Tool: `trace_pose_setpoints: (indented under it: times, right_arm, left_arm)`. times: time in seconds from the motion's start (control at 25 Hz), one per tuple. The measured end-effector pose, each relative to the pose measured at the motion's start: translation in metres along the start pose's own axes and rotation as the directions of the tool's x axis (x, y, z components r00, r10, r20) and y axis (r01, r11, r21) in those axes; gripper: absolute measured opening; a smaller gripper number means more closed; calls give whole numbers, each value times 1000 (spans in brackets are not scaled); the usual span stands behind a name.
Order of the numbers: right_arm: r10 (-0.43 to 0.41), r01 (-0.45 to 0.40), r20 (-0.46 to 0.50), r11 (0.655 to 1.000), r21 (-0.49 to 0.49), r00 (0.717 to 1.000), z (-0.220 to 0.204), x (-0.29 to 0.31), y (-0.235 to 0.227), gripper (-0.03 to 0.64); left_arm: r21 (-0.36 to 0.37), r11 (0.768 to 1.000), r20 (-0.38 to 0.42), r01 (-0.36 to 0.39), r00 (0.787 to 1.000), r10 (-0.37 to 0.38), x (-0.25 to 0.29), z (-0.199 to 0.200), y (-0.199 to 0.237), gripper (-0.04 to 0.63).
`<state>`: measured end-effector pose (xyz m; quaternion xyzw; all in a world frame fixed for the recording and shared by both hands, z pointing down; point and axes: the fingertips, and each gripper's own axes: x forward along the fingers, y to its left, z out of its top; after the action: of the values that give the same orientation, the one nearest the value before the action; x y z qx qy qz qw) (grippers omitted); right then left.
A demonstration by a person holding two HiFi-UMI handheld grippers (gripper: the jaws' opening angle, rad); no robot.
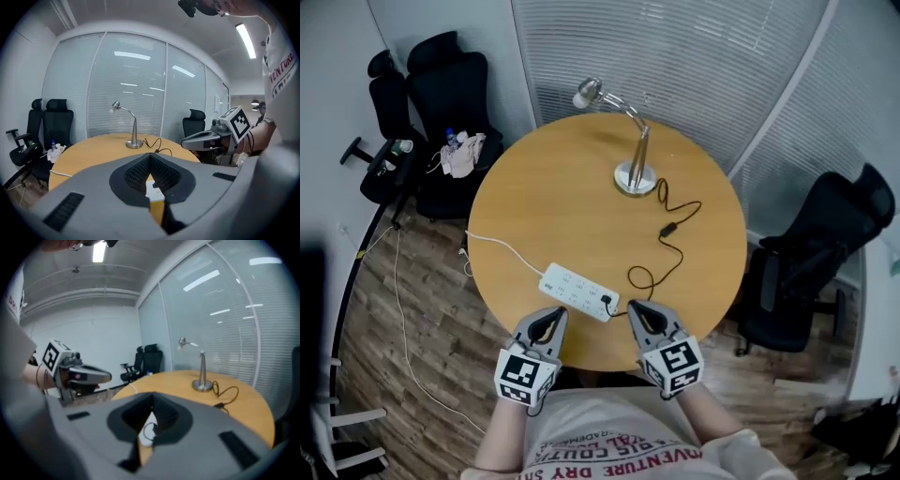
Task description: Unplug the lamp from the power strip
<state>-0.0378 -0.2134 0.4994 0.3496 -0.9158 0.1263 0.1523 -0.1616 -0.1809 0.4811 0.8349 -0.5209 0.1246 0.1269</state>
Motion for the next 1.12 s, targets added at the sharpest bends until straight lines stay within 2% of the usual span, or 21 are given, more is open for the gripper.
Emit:
trace_pose_setpoints:
  times: [0.12,0.24,0.4,0.56,0.84,1.04,1.08,1.12]
  right_arm:
    - [-40,41,-41,999,31,998,-11,11,-3,25]
    - [-101,107,-74,991,76,992,-20,21,-3,25]
    - [-177,190,-102,972,136,979,-28,32,2,25]
    - [-219,240,-138,959,152,966,-35,45,9,25]
    - [-255,290,-209,944,155,944,-53,59,11,26]
    - [-254,299,-254,942,155,933,-69,63,10,32]
    - [-239,288,-270,944,160,933,-73,65,10,66]
    - [-218,273,-290,948,163,932,-78,68,12,142]
  left_arm:
    - [2,998,-47,67,997,-67,23,-16,12,23]
    - [3,989,-114,147,983,-146,40,-39,20,23]
    - [17,965,-207,260,946,-251,54,-70,26,23]
    - [40,937,-267,346,908,-324,74,-92,31,23]
    - [50,903,-440,426,821,-363,114,-153,35,23]
    - [33,895,-512,444,777,-367,126,-175,26,23]
    - [26,897,-521,442,772,-365,128,-178,26,23]
    - [17,898,-522,441,770,-368,128,-181,26,23]
